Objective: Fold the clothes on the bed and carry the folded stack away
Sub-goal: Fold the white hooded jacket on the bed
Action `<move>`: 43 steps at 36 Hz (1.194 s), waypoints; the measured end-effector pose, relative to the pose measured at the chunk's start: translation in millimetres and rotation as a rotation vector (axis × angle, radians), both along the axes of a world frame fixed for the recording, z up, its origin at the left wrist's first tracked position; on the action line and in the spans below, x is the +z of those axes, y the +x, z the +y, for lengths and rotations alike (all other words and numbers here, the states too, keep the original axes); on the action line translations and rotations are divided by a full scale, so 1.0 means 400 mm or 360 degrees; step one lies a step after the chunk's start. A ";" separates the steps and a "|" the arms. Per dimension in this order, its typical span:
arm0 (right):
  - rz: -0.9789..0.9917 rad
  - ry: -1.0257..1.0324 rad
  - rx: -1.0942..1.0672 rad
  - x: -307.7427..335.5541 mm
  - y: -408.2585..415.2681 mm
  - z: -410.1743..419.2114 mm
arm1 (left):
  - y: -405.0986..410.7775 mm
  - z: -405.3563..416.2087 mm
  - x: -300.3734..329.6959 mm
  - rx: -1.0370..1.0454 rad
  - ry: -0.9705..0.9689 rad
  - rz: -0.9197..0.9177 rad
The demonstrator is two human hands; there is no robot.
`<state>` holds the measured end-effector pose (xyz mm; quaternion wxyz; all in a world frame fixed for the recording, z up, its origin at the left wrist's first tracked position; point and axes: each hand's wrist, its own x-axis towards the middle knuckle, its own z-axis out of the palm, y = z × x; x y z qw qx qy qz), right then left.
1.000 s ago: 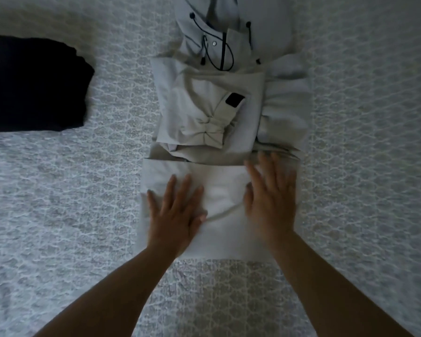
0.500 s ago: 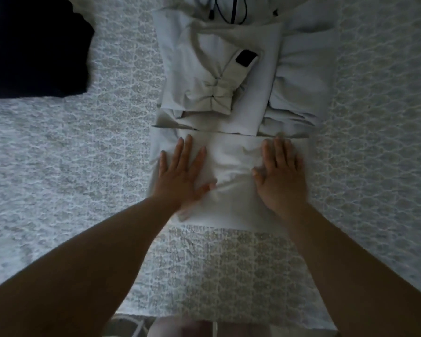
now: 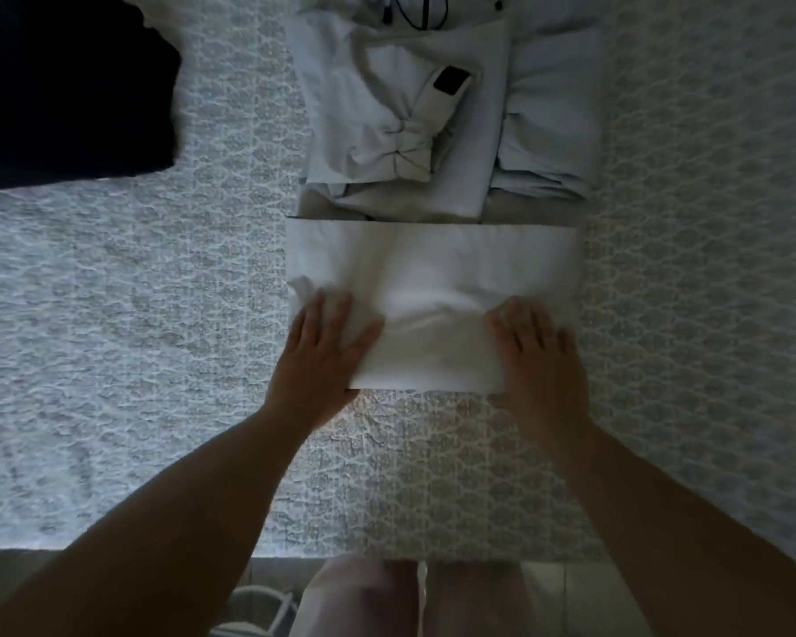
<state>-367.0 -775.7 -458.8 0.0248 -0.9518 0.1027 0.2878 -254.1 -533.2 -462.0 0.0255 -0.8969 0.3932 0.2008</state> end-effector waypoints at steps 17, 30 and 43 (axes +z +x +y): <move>0.0489 0.0207 -0.0017 0.260 0.113 -0.101 | 0.123 -0.079 0.233 0.0149 0.0367 0.0409; 0.1437 0.0579 -0.0298 0.396 0.089 -0.171 | 0.128 -0.065 0.341 0.0363 0.0793 0.1838; -0.0217 0.1342 -0.1912 0.218 0.088 -0.255 | 0.177 -0.073 0.183 0.1977 -0.0784 0.0731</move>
